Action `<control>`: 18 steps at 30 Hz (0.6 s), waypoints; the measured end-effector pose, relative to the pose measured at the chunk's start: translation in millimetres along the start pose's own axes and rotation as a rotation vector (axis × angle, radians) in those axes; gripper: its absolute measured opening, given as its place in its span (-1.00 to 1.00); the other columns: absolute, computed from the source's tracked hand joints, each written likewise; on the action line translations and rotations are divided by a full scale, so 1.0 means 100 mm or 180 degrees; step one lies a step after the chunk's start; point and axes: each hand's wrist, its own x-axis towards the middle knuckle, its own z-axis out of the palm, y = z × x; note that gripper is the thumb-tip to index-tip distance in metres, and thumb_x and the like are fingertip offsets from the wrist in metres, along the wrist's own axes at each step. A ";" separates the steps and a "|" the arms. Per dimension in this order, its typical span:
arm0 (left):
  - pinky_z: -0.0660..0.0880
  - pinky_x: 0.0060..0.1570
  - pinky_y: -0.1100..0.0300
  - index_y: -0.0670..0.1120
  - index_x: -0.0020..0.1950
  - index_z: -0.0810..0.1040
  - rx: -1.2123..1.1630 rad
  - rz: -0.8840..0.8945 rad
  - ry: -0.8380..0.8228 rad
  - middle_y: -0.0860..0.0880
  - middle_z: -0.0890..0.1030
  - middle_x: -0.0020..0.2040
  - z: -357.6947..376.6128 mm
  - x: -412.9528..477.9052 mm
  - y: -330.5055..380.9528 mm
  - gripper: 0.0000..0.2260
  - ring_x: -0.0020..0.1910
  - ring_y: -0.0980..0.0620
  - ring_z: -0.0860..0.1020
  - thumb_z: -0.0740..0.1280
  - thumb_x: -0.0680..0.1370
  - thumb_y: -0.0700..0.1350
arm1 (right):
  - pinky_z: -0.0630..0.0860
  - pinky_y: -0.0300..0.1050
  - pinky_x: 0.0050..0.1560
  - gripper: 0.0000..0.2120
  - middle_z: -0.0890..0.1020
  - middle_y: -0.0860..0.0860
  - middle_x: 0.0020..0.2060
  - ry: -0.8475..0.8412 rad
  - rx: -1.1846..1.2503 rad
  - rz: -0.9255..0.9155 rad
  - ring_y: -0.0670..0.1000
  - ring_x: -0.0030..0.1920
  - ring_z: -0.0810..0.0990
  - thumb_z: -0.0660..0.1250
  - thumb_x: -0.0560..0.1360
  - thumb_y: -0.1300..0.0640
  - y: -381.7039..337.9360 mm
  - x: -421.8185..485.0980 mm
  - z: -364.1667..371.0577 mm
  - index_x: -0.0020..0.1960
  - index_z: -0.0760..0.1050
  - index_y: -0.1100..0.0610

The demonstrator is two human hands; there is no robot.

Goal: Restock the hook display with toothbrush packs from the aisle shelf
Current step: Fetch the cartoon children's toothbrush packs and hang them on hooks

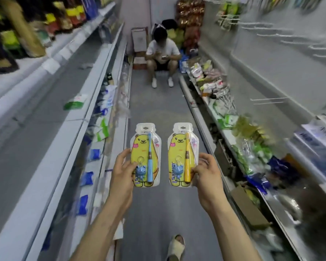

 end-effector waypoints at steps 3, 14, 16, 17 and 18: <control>0.59 0.11 -0.18 0.11 0.35 0.54 -0.0024 0.0059 -0.0147 -0.17 0.72 0.16 0.56 0.82 0.21 -0.61 0.02 -0.15 0.71 0.23 0.67 -0.33 | 0.39 -0.04 -0.26 -0.60 0.70 0.13 0.04 0.0053 0.0147 -0.0162 0.07 -0.14 0.65 0.18 0.48 0.47 -0.38 0.81 0.07 0.16 0.50 0.08; 0.63 -0.05 -0.03 0.10 0.27 0.56 -0.0010 0.0397 -0.0630 -0.14 0.74 0.10 2.20 3.52 1.30 -0.61 -0.04 -0.10 0.71 0.20 0.67 -0.36 | 0.39 -0.30 -0.49 -0.59 0.72 0.15 0.01 0.0113 0.0548 -0.0585 -0.06 -0.32 0.60 0.17 0.53 0.51 -1.85 3.35 0.63 0.19 0.47 0.09; 0.60 0.00 -0.04 0.05 0.33 0.55 -0.0044 0.0448 -0.0771 -0.18 0.72 0.14 2.46 4.08 1.41 -0.62 -0.01 -0.13 0.69 0.22 0.66 -0.35 | 0.42 -0.24 -0.46 -0.59 0.73 0.14 0.04 0.0155 0.0516 -0.0637 0.01 -0.28 0.63 0.18 0.53 0.49 -2.04 3.84 0.75 0.22 0.46 0.09; 0.60 0.02 -0.05 0.03 0.36 0.54 -0.0061 0.0453 -0.0833 -0.18 0.72 0.16 2.58 4.38 1.45 -0.62 0.00 -0.14 0.69 0.22 0.66 -0.35 | 0.47 -0.18 -0.38 -0.58 0.74 0.13 0.06 0.0170 0.0509 -0.0667 0.09 -0.21 0.66 0.18 0.53 0.48 -2.12 4.07 0.82 0.23 0.46 0.07; 0.59 0.05 -0.07 0.02 0.37 0.53 -0.0071 0.0440 -0.0897 -0.16 0.72 0.17 2.70 4.68 1.50 -0.62 0.02 -0.14 0.70 0.23 0.66 -0.34 | 0.53 -0.08 -0.29 -0.58 0.75 0.12 0.06 0.0218 0.0522 -0.0713 0.17 -0.13 0.69 0.18 0.53 0.47 -2.19 4.32 0.90 0.23 0.46 0.05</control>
